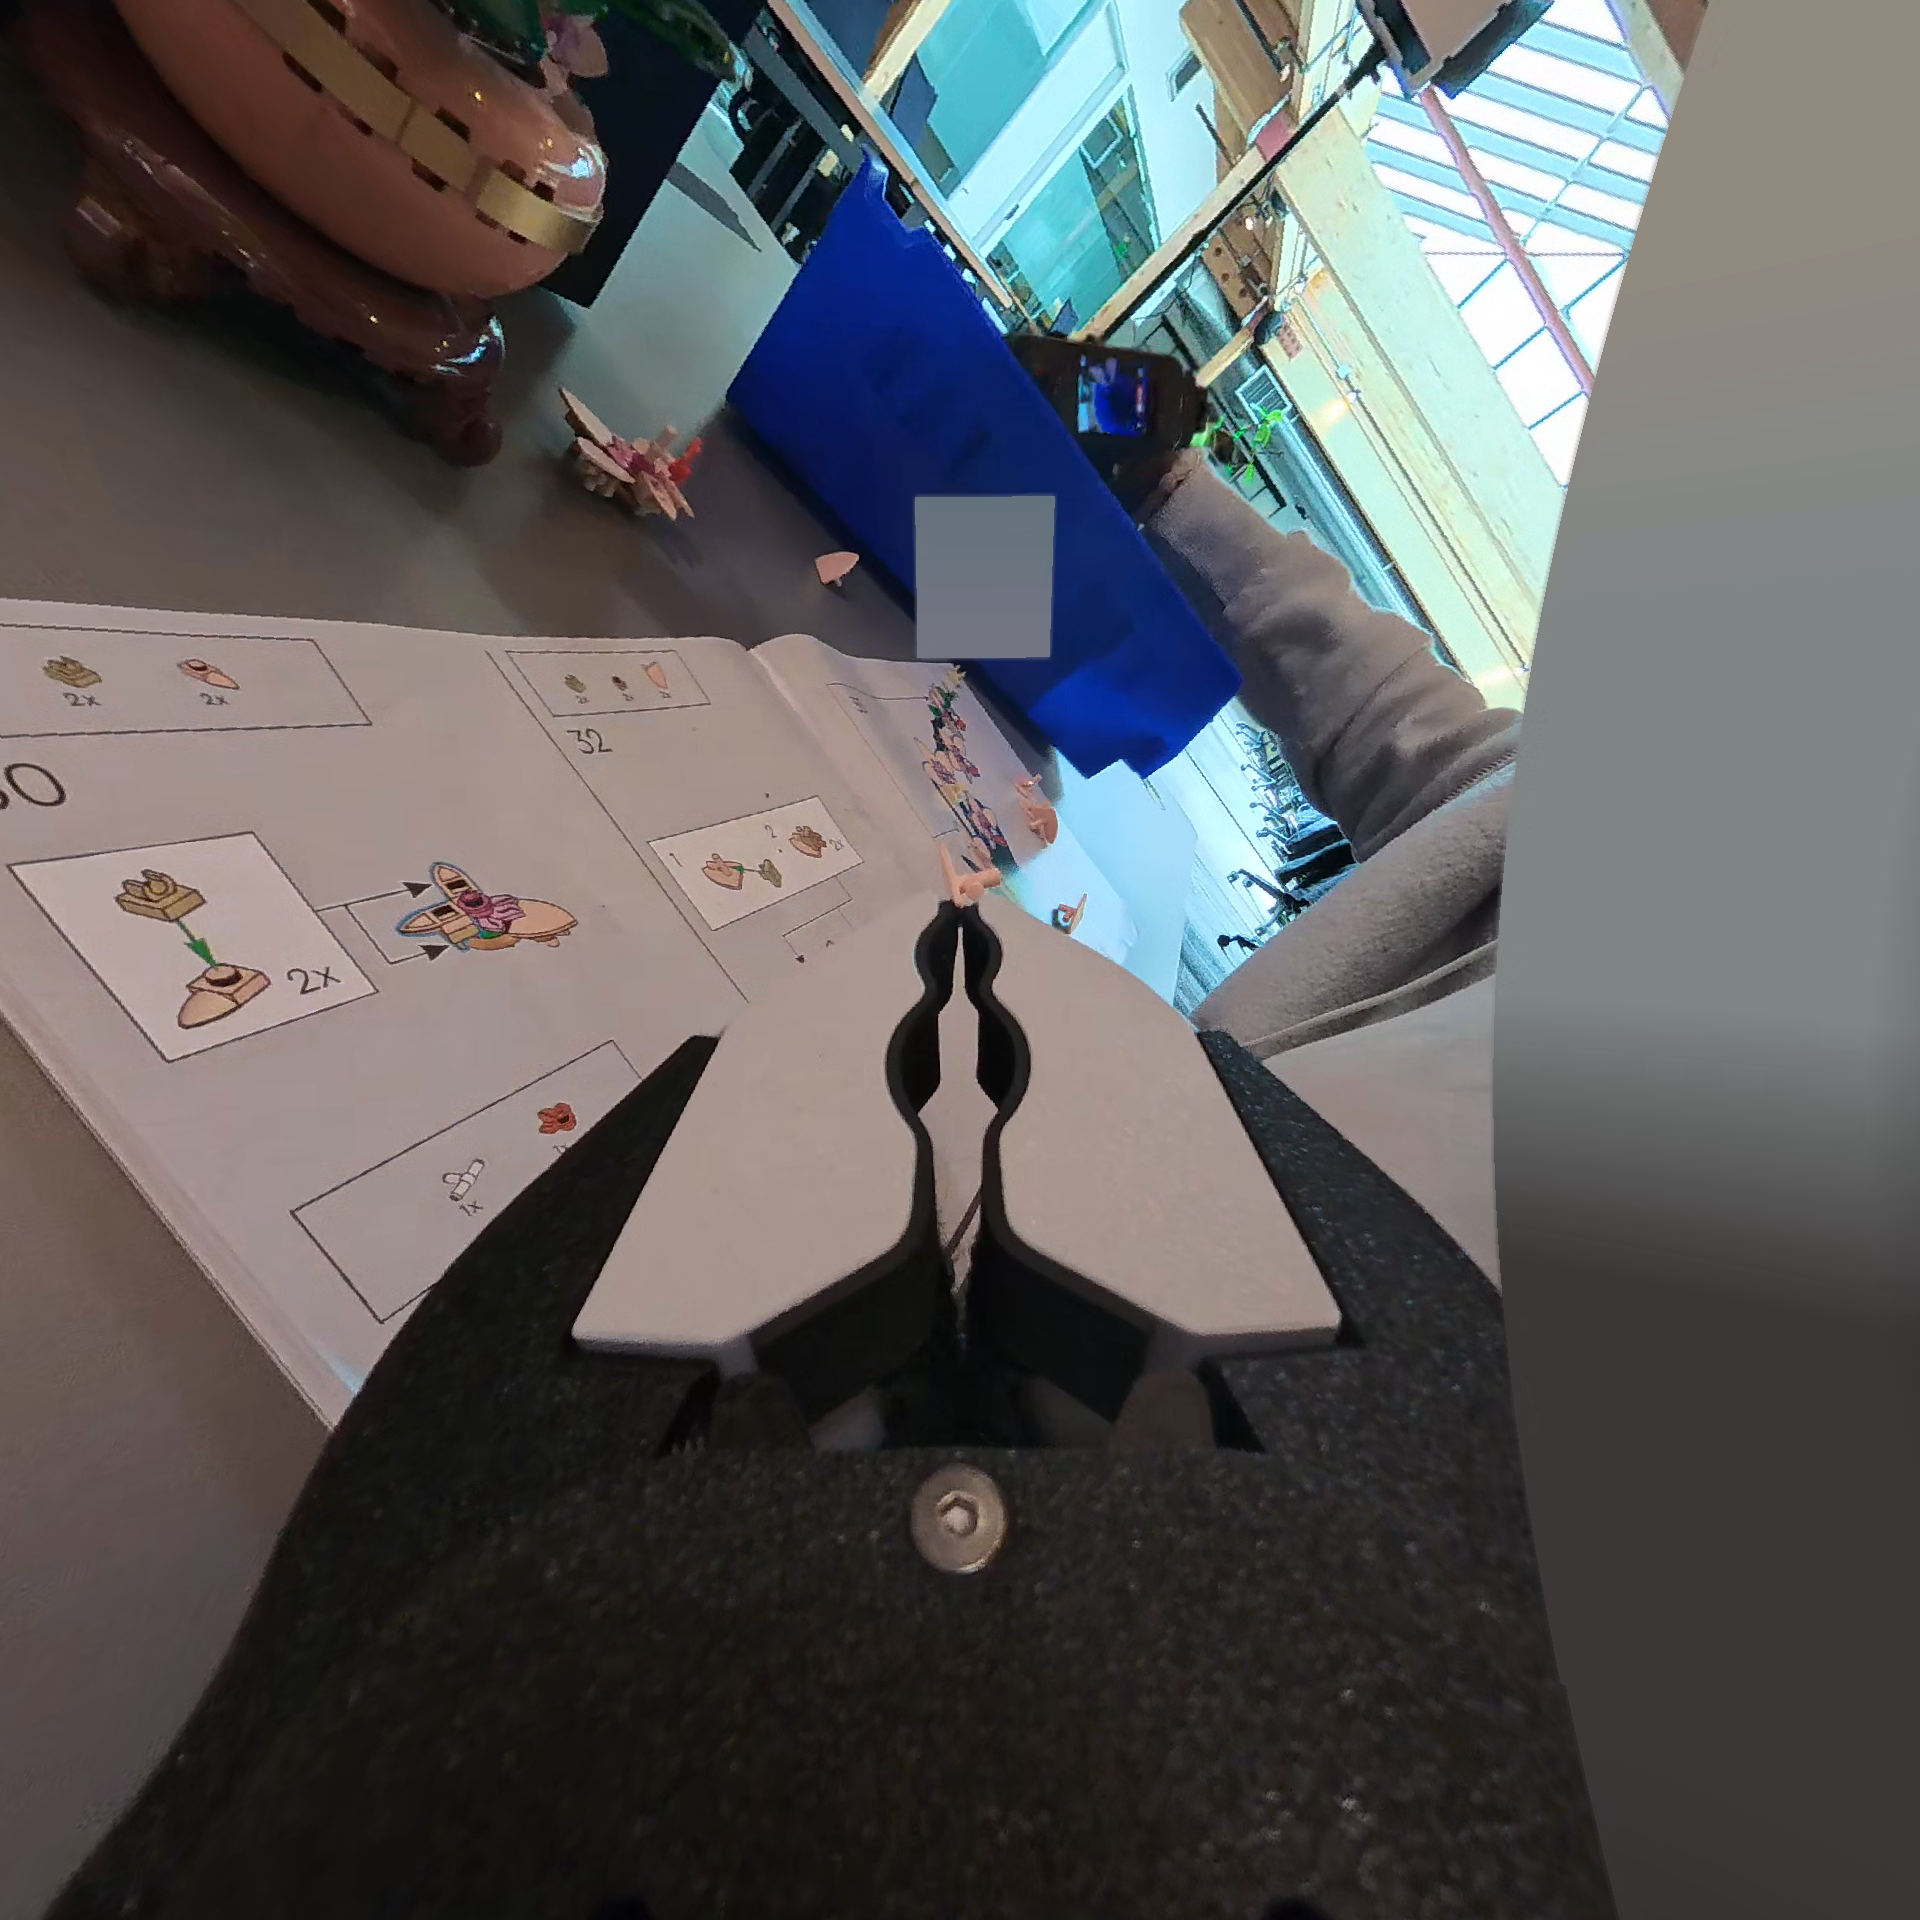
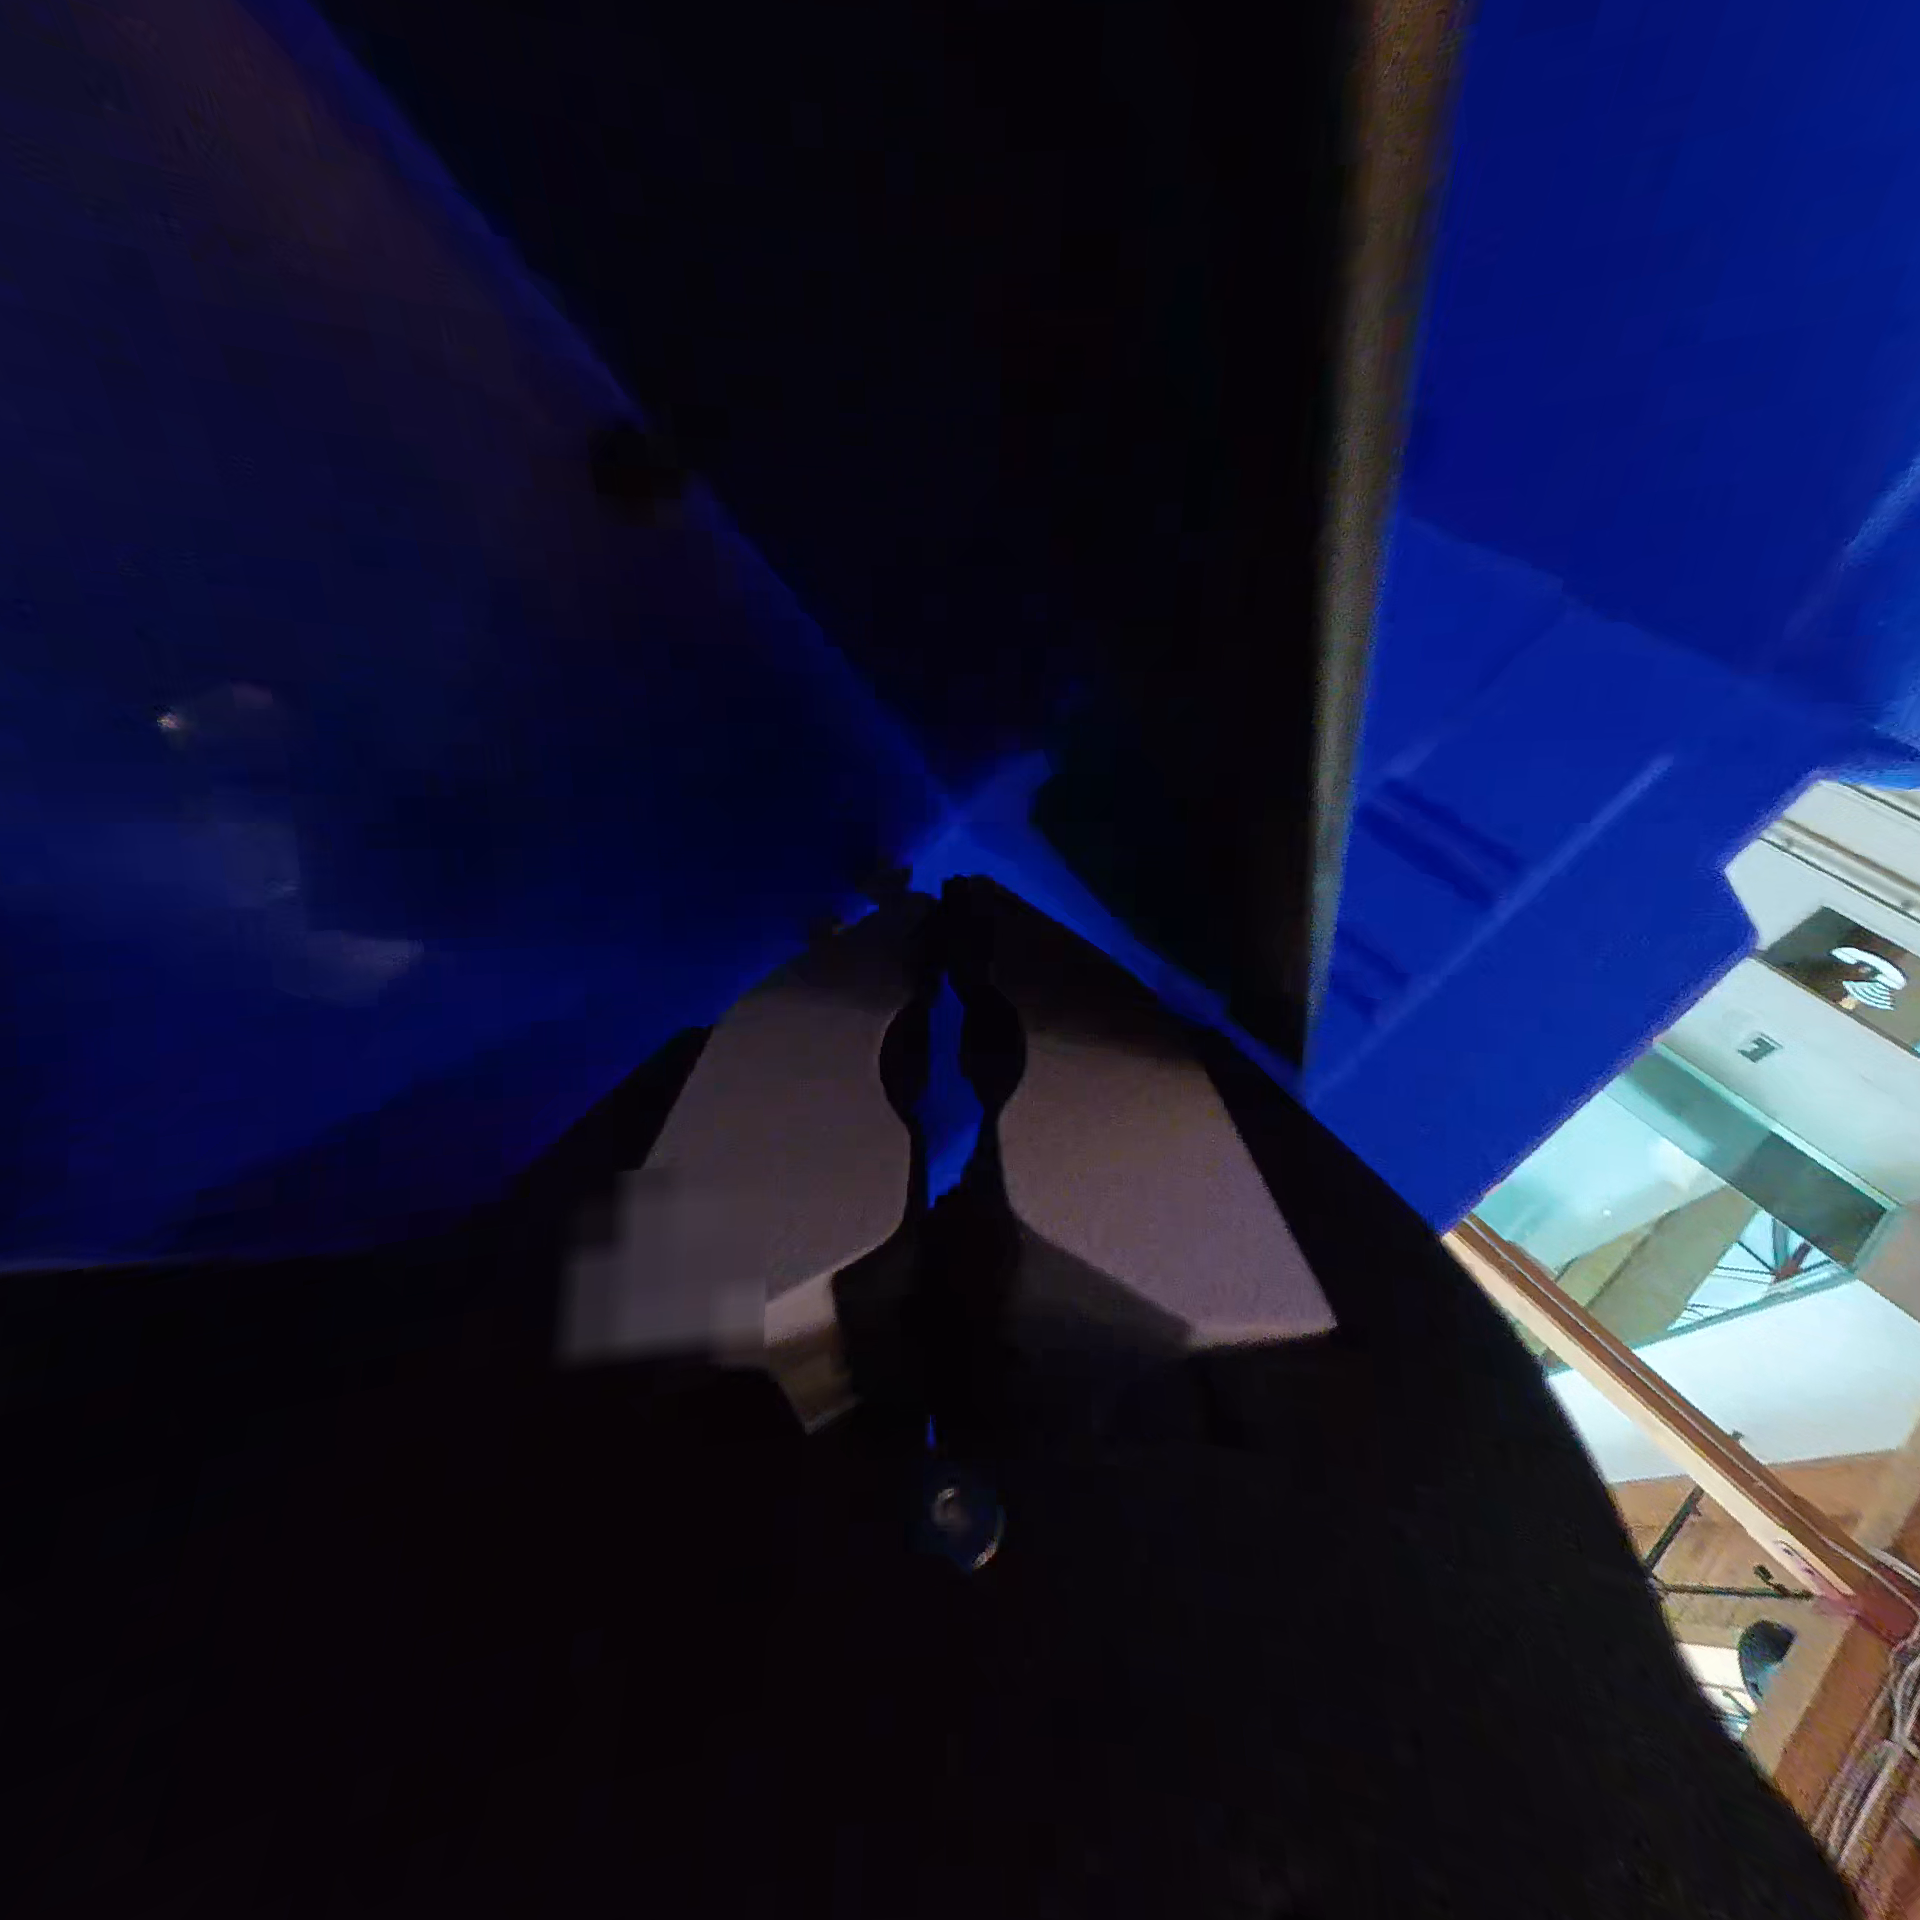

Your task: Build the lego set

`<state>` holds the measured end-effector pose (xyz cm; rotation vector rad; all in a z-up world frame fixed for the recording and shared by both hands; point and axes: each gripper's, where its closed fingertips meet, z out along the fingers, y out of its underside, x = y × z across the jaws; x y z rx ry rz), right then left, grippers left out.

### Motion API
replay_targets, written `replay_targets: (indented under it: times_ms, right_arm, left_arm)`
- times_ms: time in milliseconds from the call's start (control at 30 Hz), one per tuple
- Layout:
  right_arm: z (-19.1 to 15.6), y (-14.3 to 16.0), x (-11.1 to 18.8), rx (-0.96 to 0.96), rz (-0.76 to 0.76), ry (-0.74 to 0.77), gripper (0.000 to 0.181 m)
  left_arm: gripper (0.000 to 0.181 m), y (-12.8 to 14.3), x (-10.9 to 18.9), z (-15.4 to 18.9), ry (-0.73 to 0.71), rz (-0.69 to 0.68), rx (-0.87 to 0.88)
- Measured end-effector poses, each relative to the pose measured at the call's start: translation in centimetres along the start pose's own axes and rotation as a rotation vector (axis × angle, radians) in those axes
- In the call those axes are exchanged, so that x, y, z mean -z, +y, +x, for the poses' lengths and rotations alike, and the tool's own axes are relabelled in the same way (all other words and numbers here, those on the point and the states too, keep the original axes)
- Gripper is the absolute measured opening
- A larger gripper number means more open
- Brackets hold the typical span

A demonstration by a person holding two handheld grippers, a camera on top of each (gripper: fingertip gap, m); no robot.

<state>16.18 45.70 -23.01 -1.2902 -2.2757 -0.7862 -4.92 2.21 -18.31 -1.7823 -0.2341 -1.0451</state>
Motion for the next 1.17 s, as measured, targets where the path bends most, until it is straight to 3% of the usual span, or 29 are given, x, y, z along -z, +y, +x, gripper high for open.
replay_targets:
  times_ms: [100,133,167,200,267,333,433,633,733,833,933,967,1000,1100,1167]
  right_arm:
    - [-0.1,0.0,-0.1,-0.083,0.008,-0.015,0.000]
    - [-1.0,-0.4,0.5,-0.130,0.045,-0.104,0.000]
    - [-2.9,-1.9,2.2,-0.186,0.164,-0.301,0.000]
    - [-3.0,-3.4,4.1,-0.301,0.277,-0.404,0.000]
    - [-0.5,-2.9,5.9,-0.418,0.320,-0.349,0.000]
    - [1.0,-0.8,5.6,-0.423,0.240,-0.236,0.000]
    - [-1.0,1.2,3.3,-0.426,0.033,-0.261,0.000]
    - [-1.2,0.7,0.2,-0.396,-0.035,-0.155,0.000]
    - [-3.4,-3.3,3.6,-0.475,0.229,-0.476,0.000]
    - [-1.4,-1.6,5.4,-0.509,0.230,-0.403,0.000]
    - [-2.4,-2.4,6.4,-0.508,0.313,-0.508,0.001]
    - [-3.3,-3.2,6.9,-0.512,0.349,-0.585,0.033]
    - [-4.1,-4.0,7.2,-0.522,0.375,-0.652,0.045]
    - [-5.1,-5.9,7.4,-0.567,0.425,-0.729,0.051]
    - [-6.3,-5.9,7.5,-0.519,0.376,-0.761,0.051]
  left_arm:
    - [0.001,0.1,-0.1,-0.1,-0.007,-0.008,0.009]
    - [0.001,0.1,-0.1,-0.2,-0.010,-0.011,0.012]
    - [0.001,0.1,-0.1,-0.2,-0.011,-0.014,0.015]
    - [0.001,0.2,-0.2,-0.3,-0.013,-0.017,0.016]
    - [0.001,0.2,-0.2,-0.3,-0.015,-0.020,0.018]
    - [0.001,0.3,-0.3,-0.3,-0.014,-0.026,0.019]
    - [0.001,0.3,-0.3,-0.2,-0.013,-0.030,0.014]
    - [0.001,0.5,-0.3,-0.2,-0.019,-0.032,-0.001]
    - [0.001,0.6,-0.3,-0.1,-0.019,-0.036,-0.004]
    - [0.001,0.5,-0.4,-0.1,-0.017,-0.036,-0.001]
    - [0.001,0.5,-0.3,-0.1,-0.012,-0.035,0.000]
    - [0.001,0.5,-0.3,-0.1,-0.011,-0.036,0.002]
    - [0.001,0.5,-0.3,-0.1,-0.010,-0.038,0.003]
    - [0.001,0.5,-0.3,0.0,-0.003,-0.037,0.007]
    - [0.001,0.4,-0.2,0.1,0.007,-0.031,0.010]
